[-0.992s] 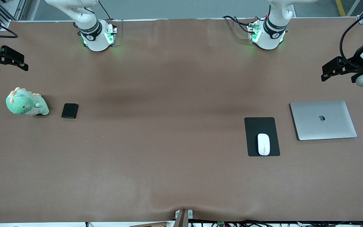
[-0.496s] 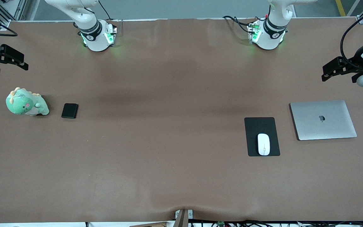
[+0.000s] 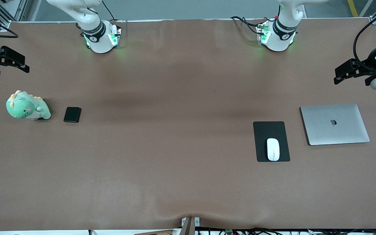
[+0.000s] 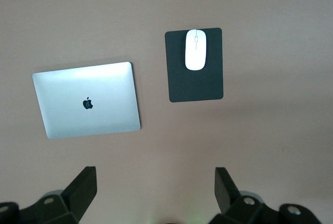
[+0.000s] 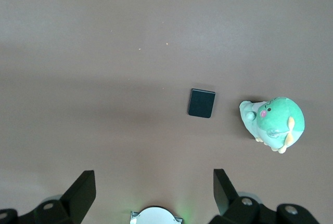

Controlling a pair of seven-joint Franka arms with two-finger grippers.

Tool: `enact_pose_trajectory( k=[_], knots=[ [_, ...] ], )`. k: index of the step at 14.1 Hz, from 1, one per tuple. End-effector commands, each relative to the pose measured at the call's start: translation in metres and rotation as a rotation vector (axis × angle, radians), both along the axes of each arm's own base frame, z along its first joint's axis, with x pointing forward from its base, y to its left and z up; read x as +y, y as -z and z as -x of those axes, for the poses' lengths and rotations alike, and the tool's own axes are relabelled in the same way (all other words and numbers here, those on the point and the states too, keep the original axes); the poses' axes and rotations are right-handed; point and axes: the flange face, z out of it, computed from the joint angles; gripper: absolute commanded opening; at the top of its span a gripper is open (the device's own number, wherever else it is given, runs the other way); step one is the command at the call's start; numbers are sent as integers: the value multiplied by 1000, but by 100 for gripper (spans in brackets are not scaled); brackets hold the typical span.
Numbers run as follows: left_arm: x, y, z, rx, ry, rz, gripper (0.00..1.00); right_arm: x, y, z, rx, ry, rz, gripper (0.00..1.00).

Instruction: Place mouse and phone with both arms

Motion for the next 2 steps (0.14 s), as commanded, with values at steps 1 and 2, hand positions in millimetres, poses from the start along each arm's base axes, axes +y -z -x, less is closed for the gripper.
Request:
enact_pose_trajectory(
  k=[1,2],
  knots=[
    [1,-3,1,-8,0,-2,100,1,-2,4,0,-14,2,100],
    [1,-3,1,-9,1,-3,100,4,-2,4,0,-18,4,100]
  ],
)
